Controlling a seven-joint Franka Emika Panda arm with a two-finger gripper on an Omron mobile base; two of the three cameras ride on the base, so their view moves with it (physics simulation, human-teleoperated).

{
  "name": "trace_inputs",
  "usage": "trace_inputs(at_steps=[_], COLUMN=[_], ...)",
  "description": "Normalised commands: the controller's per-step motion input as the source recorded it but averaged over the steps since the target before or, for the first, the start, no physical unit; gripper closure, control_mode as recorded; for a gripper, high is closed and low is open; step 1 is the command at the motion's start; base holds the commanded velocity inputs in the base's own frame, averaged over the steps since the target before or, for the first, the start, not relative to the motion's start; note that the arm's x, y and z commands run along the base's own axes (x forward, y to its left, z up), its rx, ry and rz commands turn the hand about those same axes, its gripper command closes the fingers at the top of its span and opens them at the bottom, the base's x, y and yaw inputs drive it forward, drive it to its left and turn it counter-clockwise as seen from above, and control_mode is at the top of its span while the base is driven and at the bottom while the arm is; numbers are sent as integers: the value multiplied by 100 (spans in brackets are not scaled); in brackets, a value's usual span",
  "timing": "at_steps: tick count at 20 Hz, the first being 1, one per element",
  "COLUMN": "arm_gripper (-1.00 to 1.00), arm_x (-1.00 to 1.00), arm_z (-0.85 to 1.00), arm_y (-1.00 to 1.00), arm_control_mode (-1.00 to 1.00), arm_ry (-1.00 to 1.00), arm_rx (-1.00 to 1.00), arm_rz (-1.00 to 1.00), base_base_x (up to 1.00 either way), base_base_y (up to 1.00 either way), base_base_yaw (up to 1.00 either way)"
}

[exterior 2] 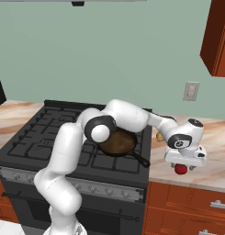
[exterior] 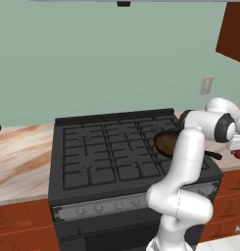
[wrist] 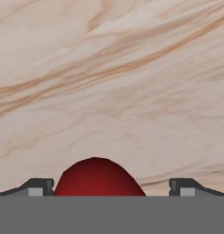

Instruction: Place the pan on the front right burner on the stove. Then place the tomato and the onion in the pan and turn on the front right burner.

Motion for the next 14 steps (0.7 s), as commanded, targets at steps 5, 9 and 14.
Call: trace_inputs(at_steps=[5, 9, 14], arm_gripper=[-100, 100, 100], arm_x=[-1, 0, 0], arm_z=[-2, 0, 0], arm_y=[0, 0, 0], arm_control_mode=[-100, -100, -100], arm_ry=[0, 0, 0], arm_rx=[0, 0, 0], arm_rz=[0, 0, 0], base_base_x=[0, 0, 0], base_base_y=[0, 0, 0], base_base_yaw=[0, 0, 0])
